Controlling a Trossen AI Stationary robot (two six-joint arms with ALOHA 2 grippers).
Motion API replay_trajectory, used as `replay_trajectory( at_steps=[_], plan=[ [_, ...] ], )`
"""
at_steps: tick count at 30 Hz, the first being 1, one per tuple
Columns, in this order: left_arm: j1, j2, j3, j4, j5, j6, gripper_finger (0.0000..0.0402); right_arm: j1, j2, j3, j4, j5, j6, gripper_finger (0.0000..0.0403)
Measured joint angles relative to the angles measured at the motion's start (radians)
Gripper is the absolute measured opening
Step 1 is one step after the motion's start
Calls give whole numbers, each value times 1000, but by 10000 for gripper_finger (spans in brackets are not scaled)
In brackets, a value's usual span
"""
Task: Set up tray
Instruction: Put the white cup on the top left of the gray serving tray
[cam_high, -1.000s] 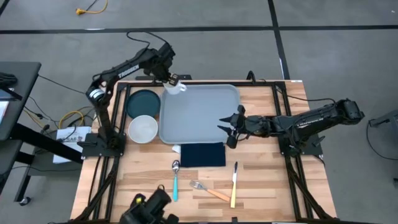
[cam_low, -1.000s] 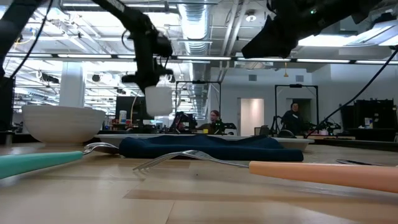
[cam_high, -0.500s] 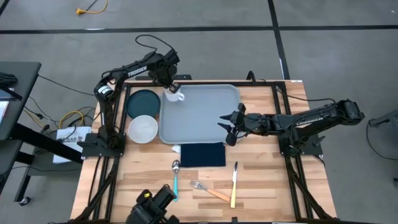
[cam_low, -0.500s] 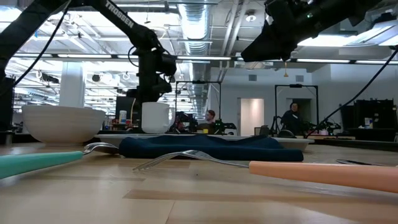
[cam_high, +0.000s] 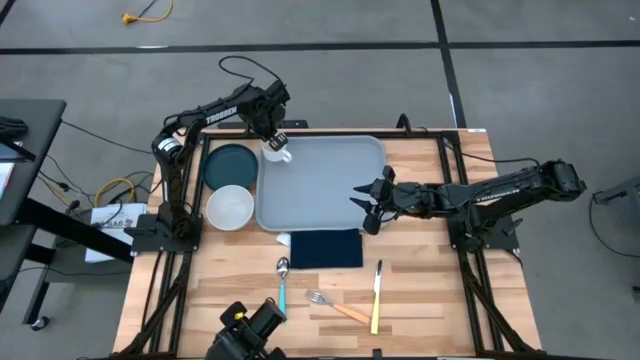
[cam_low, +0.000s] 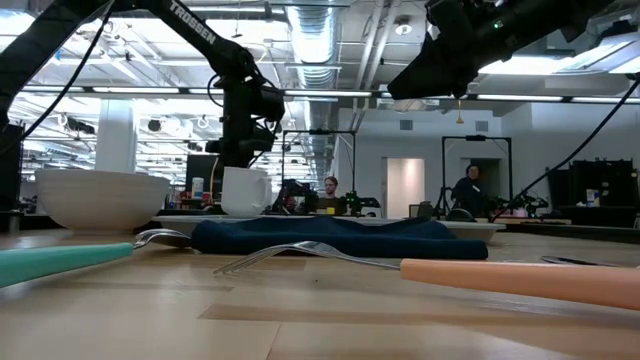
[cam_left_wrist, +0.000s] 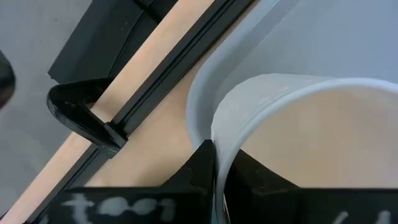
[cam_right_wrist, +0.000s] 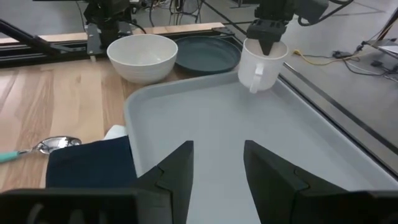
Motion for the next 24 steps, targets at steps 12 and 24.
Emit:
replay_trajectory(
  at_steps=[12, 24],
  plan=[
    [-2, 0, -1, 20, 1, -7, 14, 0, 0, 0, -15, 0, 1, 133],
    [-8, 0, -1, 26, 6, -11, 16, 0, 0, 0, -15, -1, 1, 133]
  ],
)
